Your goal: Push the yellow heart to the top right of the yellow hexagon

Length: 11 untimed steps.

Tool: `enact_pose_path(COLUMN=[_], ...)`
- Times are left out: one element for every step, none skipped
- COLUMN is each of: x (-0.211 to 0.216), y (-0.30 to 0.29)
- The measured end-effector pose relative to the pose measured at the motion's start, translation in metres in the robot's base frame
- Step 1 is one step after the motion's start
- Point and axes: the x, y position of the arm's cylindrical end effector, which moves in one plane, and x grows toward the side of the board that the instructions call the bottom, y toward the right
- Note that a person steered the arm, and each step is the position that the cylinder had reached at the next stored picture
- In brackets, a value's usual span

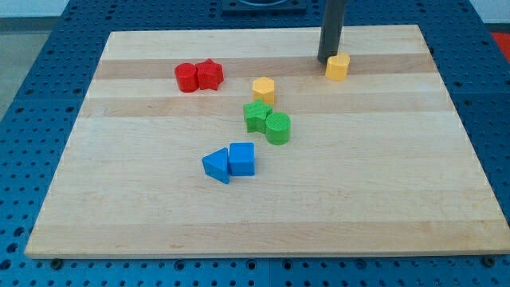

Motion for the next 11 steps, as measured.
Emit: enact_pose_path(x=[-0.018,-0.015,0.013,0.038,0.052,0.05,0.029,0.014,0.014,0.02,0.02], y=[0.045,0.074,0.06,0.019,-0.021,-0.021,-0.015,-0.017,-0.047,-0.068,-0.068])
